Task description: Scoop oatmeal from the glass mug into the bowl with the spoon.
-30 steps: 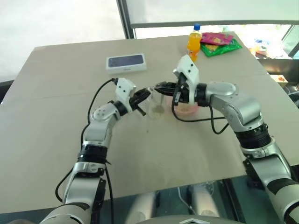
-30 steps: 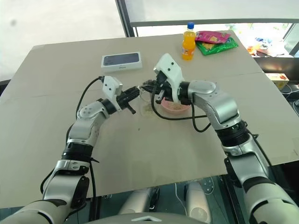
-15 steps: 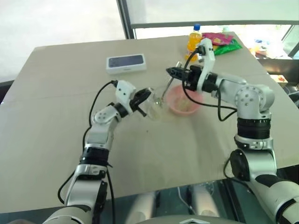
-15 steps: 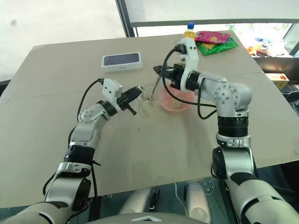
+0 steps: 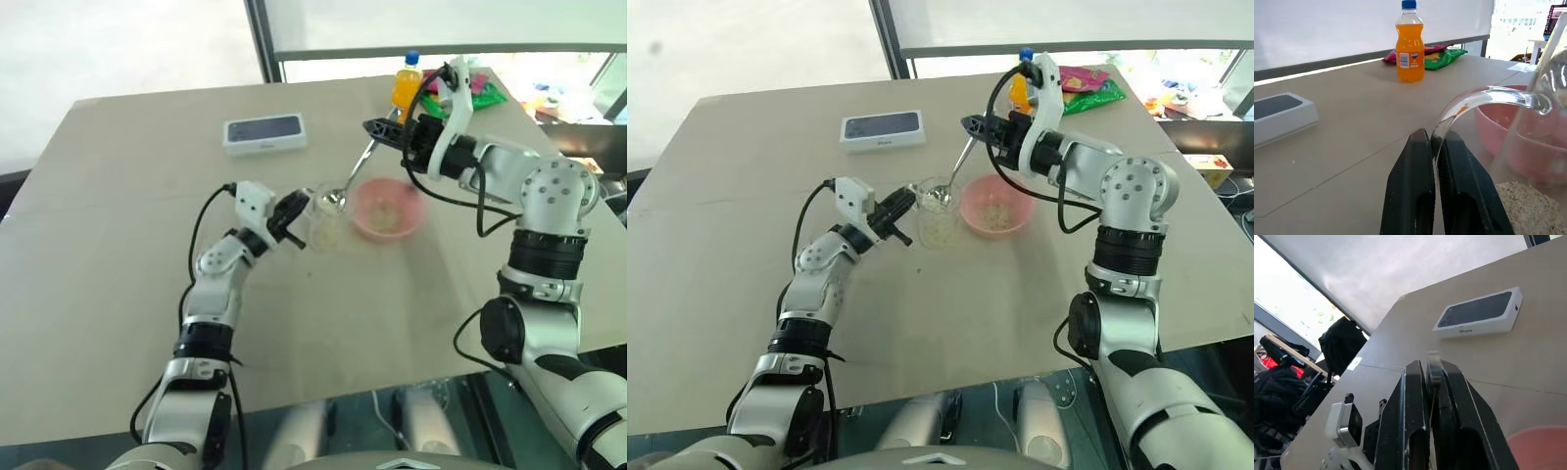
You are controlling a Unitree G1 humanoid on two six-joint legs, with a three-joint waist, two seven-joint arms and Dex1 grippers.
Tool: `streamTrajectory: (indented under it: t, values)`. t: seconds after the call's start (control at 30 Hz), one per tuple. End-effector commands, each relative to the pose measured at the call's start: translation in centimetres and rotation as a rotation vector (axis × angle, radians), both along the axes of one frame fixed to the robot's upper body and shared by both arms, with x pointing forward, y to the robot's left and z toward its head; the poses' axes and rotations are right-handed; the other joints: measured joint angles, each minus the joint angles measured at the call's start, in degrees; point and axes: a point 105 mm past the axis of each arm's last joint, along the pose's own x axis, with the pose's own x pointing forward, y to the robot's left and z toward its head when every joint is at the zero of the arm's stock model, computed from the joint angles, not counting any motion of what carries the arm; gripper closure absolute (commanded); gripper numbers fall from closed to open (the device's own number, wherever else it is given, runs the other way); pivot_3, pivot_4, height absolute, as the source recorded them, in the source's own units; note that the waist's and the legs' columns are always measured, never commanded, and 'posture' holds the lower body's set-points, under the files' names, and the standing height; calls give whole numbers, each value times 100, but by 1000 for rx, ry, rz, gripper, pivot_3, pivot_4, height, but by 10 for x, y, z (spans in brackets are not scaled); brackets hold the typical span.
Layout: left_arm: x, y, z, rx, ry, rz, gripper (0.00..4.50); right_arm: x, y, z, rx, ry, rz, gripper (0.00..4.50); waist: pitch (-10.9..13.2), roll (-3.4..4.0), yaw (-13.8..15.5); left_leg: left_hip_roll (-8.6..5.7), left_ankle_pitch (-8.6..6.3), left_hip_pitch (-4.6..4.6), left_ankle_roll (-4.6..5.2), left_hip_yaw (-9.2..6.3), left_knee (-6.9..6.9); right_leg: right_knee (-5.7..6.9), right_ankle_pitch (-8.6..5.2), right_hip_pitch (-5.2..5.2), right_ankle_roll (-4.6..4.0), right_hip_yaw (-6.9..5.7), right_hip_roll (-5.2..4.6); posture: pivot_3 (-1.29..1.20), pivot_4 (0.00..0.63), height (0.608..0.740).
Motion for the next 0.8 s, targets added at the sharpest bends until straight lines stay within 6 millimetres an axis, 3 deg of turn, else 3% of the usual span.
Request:
streamTrajectory:
  t: [0.03,0.37,0.8]
  values:
    - [-1,-1,-9,7,22,9,4470,-4,-4,19,34,-25,-8,4500,-1,2,3,-1,0,0,0,1,0,1,0,0,0,1,0,0,150,740]
    - [-1,0,-14,-12,36,34,4470,-3,-11,10,91,146,-29,4500,-2,4,1,-1,0,0,1,13,0,12,0,-9,0,17,0,0,150,740]
    - [-2,-3,-21,-18,60,31,4470,2,-16,7,184,245,-85,4500,-7,12,-35,-1,0,3,3,42,0,28,0,-24,0,47,1,0,150,740]
